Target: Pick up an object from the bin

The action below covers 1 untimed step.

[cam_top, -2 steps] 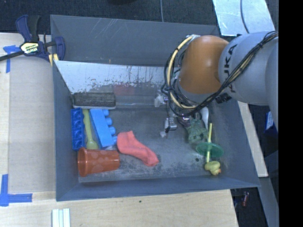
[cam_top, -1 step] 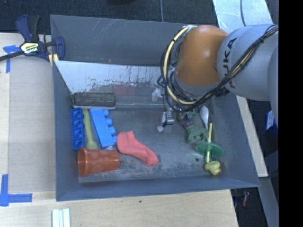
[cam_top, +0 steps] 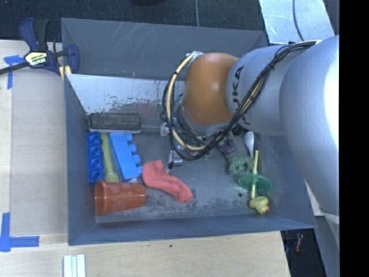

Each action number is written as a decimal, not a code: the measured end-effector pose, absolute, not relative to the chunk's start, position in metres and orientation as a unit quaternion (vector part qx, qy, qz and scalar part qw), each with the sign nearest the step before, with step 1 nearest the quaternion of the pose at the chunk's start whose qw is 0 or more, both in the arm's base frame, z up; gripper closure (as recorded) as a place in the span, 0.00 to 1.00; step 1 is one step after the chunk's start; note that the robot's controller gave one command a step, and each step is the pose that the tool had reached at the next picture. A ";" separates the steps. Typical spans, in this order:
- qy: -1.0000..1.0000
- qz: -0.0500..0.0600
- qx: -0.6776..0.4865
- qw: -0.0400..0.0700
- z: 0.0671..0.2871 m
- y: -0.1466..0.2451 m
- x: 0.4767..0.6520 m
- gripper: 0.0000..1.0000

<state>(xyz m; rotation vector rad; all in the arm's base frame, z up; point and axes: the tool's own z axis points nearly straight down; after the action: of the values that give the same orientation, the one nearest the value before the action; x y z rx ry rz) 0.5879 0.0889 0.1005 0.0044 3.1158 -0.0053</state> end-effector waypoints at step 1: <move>1.000 -0.001 0.007 0.016 0.080 0.103 0.543 0.00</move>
Offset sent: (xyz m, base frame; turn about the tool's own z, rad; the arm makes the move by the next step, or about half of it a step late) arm -0.0554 0.0395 0.0060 0.1479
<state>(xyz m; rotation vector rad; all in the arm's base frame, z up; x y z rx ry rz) 0.5429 0.1031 0.0803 0.0208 3.1098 -0.0038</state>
